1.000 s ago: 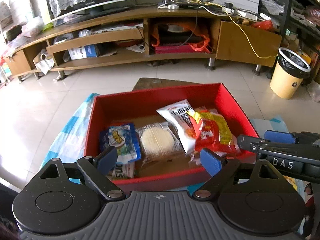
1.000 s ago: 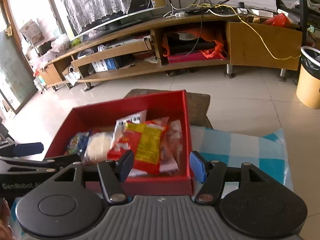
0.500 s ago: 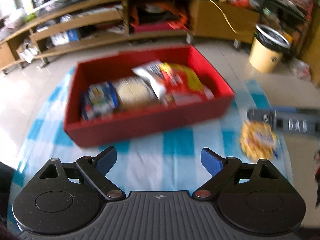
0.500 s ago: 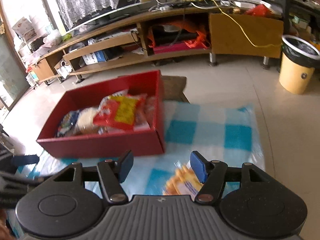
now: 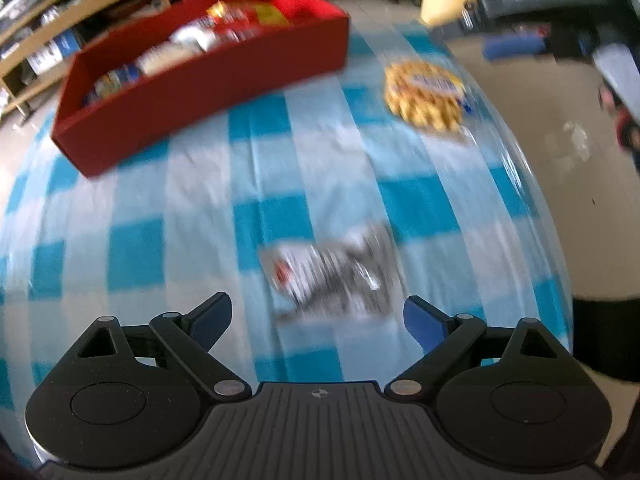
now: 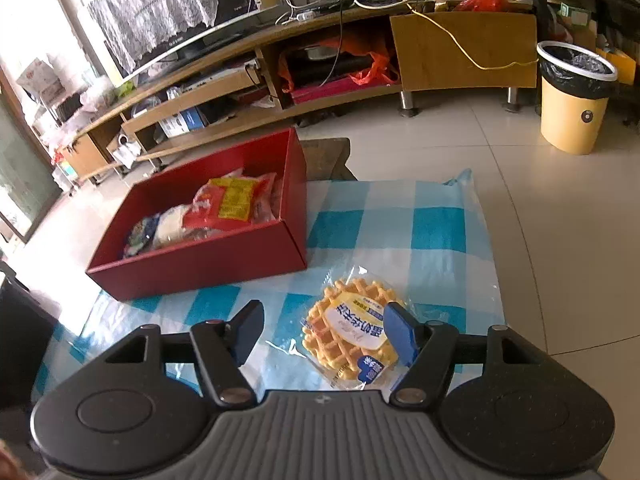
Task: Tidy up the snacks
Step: 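Move the left tool to the silver foil packet while the right tool reaches the waffle cake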
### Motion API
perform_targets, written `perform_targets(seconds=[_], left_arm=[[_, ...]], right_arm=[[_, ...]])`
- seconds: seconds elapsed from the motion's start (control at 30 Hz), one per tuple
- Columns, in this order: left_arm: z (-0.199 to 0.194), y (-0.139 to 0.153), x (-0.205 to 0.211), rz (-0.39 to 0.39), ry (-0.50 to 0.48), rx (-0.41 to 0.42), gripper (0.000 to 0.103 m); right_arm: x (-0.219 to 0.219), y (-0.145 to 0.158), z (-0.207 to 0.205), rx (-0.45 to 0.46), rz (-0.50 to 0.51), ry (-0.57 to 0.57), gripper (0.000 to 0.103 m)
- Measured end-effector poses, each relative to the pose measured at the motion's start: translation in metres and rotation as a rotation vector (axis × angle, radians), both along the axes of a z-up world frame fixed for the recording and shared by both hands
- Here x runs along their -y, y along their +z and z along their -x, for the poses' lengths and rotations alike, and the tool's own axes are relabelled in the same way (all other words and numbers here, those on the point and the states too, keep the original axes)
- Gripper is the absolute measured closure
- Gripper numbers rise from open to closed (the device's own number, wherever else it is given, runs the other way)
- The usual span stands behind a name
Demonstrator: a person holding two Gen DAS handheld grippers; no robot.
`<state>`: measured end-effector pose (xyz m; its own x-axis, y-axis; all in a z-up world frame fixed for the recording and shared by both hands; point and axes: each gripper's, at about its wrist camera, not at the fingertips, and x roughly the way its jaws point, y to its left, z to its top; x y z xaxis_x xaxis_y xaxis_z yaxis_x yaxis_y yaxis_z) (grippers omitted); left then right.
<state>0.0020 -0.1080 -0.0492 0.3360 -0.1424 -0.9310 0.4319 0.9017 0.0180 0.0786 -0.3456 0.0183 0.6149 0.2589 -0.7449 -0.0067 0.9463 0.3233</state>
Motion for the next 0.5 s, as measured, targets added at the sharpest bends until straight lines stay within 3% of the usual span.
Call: perform_targets(seconds=[0.13,0.27,0.3,0.5], left_arm=[[0.015,-0.012,0.004,0.054,-0.023,-0.087,0.007],[0.0,-0.027,0.011,0.077,0.006,-0.142,0.007],[-0.006,-0.029,0.012,0.086,0.02,-0.149,0.003],[-0.043,-0.024,0.017,0.119,0.111,-0.101,0.003]], right_arm=[[0.003,0.006,0.0,0.016,-0.025,0.004,0.038],[0.004,0.01,0.001,0.025,-0.038,0.012,0.037],[0.005,0.01,0.002,0.028,-0.04,0.014,0.037],[0.014,0.011,0.0,0.026,-0.067,-0.009,0.036]])
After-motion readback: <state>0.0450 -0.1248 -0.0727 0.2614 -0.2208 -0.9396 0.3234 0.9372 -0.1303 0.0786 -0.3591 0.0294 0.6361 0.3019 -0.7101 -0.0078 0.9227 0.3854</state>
